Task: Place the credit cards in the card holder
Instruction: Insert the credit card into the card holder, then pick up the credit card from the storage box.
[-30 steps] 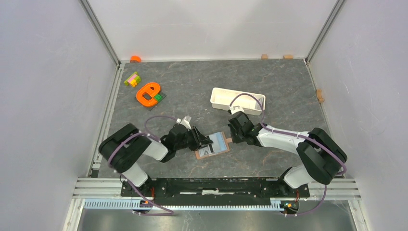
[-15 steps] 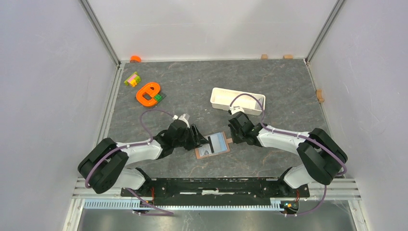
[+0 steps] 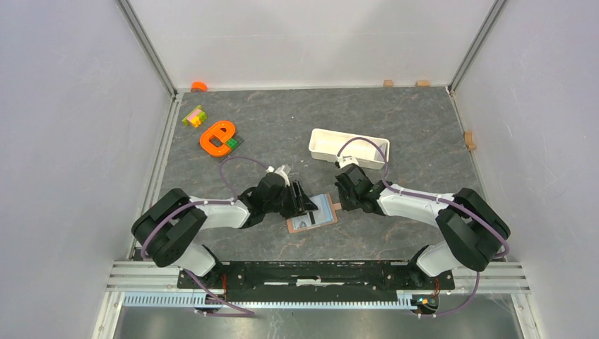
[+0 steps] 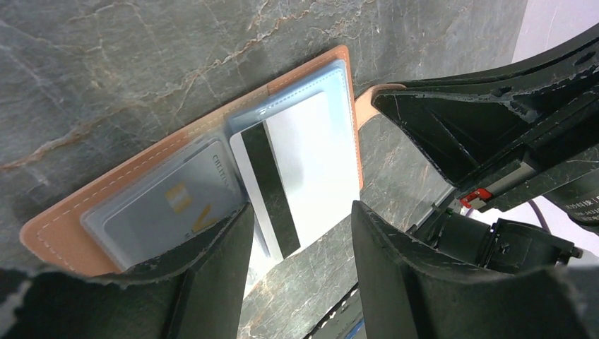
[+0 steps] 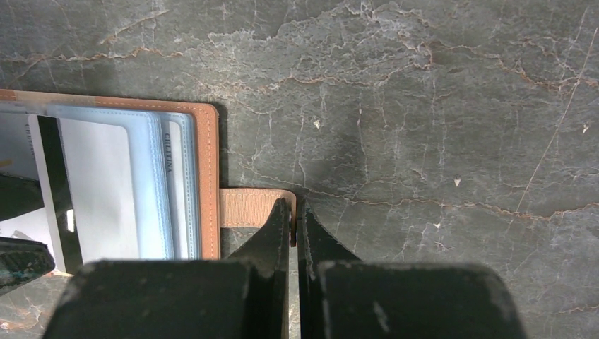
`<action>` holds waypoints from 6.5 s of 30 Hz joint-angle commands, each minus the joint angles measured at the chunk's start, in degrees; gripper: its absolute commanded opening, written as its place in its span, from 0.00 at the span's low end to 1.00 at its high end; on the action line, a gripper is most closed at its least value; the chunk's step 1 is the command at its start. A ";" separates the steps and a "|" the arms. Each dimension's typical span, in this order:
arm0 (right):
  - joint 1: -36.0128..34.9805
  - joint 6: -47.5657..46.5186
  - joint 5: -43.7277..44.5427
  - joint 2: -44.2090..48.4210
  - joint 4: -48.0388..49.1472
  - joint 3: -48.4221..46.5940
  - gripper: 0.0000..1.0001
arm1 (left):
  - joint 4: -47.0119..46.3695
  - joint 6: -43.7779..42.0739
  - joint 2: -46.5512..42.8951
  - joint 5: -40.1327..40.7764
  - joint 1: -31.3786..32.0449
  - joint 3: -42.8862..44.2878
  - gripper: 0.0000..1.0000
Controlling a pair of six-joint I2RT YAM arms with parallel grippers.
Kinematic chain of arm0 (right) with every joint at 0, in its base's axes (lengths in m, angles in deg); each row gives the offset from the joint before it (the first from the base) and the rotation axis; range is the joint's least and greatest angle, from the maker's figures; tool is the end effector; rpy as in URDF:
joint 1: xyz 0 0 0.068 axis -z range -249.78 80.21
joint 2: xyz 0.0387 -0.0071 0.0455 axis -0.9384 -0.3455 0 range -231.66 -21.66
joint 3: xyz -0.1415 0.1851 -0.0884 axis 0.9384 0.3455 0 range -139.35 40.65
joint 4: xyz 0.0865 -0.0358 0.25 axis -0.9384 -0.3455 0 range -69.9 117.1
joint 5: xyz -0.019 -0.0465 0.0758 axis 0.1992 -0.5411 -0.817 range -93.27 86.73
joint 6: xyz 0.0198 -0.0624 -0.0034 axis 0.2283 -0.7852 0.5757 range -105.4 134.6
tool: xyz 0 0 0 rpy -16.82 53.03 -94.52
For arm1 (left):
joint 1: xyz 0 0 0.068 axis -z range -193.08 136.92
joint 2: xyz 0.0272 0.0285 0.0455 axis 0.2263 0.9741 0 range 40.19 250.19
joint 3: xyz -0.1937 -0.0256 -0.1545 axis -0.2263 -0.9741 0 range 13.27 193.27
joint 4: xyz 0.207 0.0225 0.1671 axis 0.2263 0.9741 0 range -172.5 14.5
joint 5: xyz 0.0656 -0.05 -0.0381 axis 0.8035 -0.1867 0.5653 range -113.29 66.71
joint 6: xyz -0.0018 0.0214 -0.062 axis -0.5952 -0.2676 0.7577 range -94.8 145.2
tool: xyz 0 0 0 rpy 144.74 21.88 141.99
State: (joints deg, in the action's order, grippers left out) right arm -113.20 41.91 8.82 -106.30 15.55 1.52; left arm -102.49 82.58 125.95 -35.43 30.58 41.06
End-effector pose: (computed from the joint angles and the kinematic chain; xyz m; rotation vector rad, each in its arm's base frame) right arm 0.2138 0.1872 0.1106 -0.2776 2.5322 0.2157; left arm 0.1983 -0.2041 0.0948 -0.1693 2.4904 -1.1075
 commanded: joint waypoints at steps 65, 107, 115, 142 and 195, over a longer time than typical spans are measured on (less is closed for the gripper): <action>-0.88 4.98 -21.78 4.22 7.21 4.48 0.26 | 26.11 -8.32 -17.73 -2.85 -9.49 -4.50 0.52; -4.97 9.14 -25.40 4.16 20.96 1.89 0.29 | 17.80 -8.79 -12.71 -6.47 -9.44 -6.08 0.37; -8.78 8.09 -24.58 -1.31 20.24 -2.89 0.39 | 22.61 -8.10 -17.75 -2.20 -9.54 -6.30 0.49; 13.51 -9.72 -7.52 14.41 -7.37 -9.21 0.81 | 37.79 -20.14 -15.62 -2.77 -7.64 23.78 0.81; 40.96 -15.88 -23.00 -16.23 -3.74 -27.92 0.92 | 45.94 -35.22 28.89 6.59 -13.86 64.58 0.93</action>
State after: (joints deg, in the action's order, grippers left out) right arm -72.42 25.51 -12.33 -120.51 10.35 -23.47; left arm -62.65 54.89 146.65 -29.35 16.72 96.88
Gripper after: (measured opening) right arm 0.916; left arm 0.912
